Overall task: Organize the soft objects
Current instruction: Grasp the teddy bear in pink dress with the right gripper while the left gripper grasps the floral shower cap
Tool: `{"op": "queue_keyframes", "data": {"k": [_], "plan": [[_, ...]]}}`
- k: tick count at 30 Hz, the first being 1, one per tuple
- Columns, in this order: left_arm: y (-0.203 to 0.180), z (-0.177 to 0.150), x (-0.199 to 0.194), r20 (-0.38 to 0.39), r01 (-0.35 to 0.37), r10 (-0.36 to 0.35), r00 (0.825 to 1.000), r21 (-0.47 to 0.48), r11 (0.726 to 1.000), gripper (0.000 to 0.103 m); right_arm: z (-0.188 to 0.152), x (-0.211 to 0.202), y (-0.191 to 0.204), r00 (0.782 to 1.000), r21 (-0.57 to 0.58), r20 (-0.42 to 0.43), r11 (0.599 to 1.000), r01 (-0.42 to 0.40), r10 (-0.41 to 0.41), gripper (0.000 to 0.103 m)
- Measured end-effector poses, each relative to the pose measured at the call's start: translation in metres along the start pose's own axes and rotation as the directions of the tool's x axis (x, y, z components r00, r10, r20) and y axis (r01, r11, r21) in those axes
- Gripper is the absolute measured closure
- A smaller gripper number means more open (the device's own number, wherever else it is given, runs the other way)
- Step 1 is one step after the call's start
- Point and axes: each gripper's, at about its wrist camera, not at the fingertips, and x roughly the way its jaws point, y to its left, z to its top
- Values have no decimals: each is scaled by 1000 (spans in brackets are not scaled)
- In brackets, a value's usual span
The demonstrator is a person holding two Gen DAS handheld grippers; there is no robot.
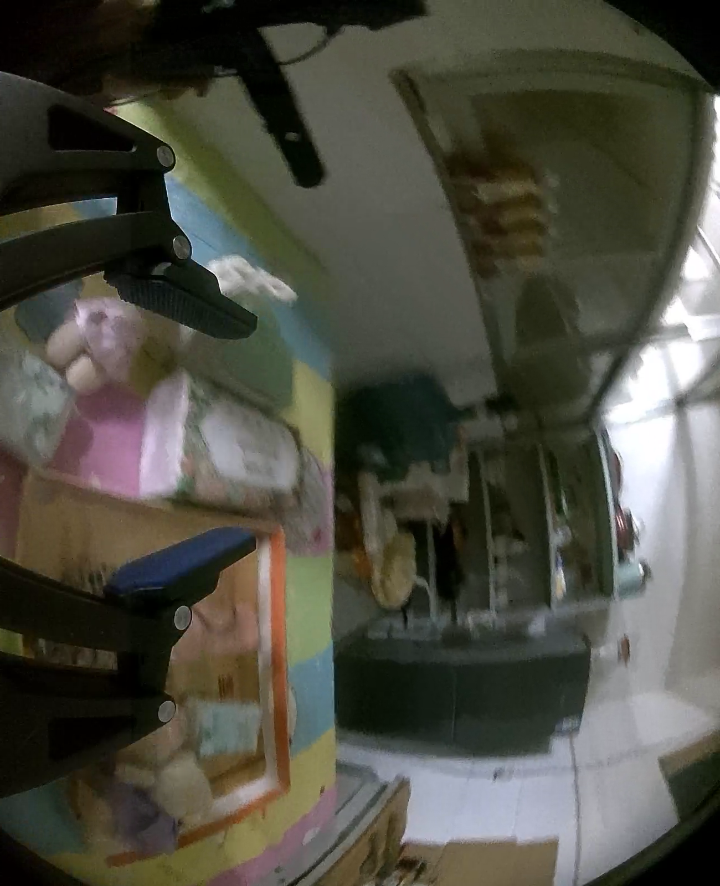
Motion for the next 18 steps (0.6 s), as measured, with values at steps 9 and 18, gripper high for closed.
{"op": "queue_keyframes", "data": {"k": [9,18], "plan": [[67,-15,-11,-18,-75,74,997,-65,995,26,-33,56,44,976,-84,-188,989,-123,105,31],[93,-29,22,-137,11,-17,990,-44,999,26,-56,98,63,949,-146,-312,984,-100,50,31]]}}
